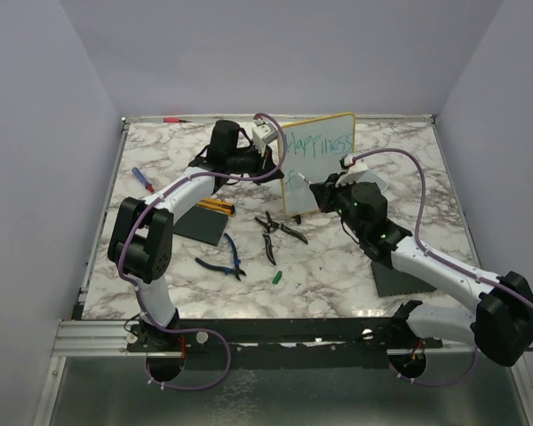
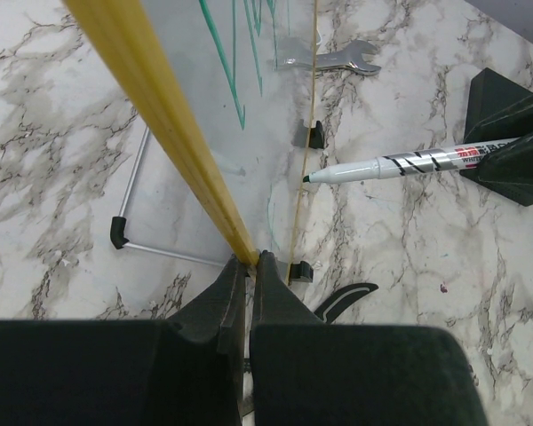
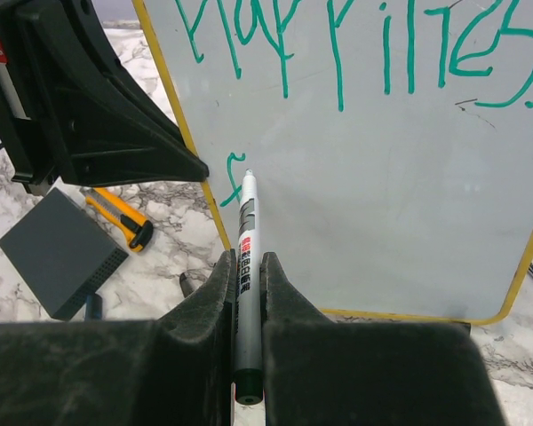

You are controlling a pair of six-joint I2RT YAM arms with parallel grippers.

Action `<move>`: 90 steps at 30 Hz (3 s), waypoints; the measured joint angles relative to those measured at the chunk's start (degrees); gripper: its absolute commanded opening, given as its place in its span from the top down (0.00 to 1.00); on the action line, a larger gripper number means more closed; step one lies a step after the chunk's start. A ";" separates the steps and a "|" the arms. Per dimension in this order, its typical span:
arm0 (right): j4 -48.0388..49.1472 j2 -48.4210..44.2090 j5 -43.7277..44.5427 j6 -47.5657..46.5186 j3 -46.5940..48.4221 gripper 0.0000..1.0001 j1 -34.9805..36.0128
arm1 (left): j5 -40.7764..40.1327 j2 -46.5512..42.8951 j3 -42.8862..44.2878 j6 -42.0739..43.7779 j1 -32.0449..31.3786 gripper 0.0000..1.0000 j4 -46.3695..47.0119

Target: Write a sentence on the whiteboard

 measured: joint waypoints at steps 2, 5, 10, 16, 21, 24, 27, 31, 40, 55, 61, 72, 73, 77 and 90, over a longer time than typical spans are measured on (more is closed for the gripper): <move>-0.09 0.04 0.00 -0.13 -0.09 0.99 0.00 | 0.00 0.00 0.00 0.00 0.00 1.00 0.00; -0.26 0.24 0.02 -0.20 -0.31 0.99 0.00 | 0.00 0.00 0.00 0.00 0.00 1.00 -0.02; -0.26 1.22 0.02 -0.37 -0.33 0.99 0.00 | 0.00 -0.02 0.00 0.00 0.00 1.00 -0.02; -0.26 2.93 0.04 -0.37 -0.33 0.99 0.00 | 0.00 -0.09 0.00 0.00 0.00 1.00 -0.11; -0.22 3.67 0.15 -0.35 -0.35 0.99 0.00 | -0.02 -0.13 0.00 0.02 0.00 1.00 -0.24; -0.17 3.69 0.31 -0.33 -0.70 0.99 0.00 | 0.00 -0.15 0.00 0.02 0.00 1.00 -0.28; -0.13 3.69 0.46 -0.07 -1.84 0.99 0.00 | -0.02 -0.22 0.00 0.02 0.00 1.00 -0.37; -0.37 3.69 0.50 0.50 -3.91 1.00 0.00 | 0.00 -0.33 0.00 0.04 0.00 1.00 -0.50; -1.14 1.62 0.42 0.57 -4.66 0.99 0.00 | -0.02 -0.52 0.00 0.17 0.00 1.00 -0.87; 0.66 1.16 0.02 -0.79 0.17 1.00 0.00 | -0.02 -0.52 -0.02 0.20 0.00 1.00 -0.90; 1.05 2.36 0.04 -1.09 0.61 0.99 0.00 | -0.02 -0.52 -0.02 0.20 0.00 1.00 -0.90; 1.20 3.17 0.48 -1.27 0.61 0.99 0.00 | -0.02 -0.52 -0.02 0.20 0.00 1.00 -1.07; 1.22 3.19 0.50 -1.31 0.61 0.99 0.00 | -0.02 -0.52 -0.02 0.20 0.00 1.00 -1.11; 1.16 2.69 0.46 -1.40 0.57 0.99 0.00 | -0.02 -0.63 -0.02 0.20 0.00 1.00 -1.27; 0.48 -2.05 0.87 -1.38 -2.36 0.99 0.00 | -0.02 -0.81 -0.22 0.24 0.00 1.00 -1.27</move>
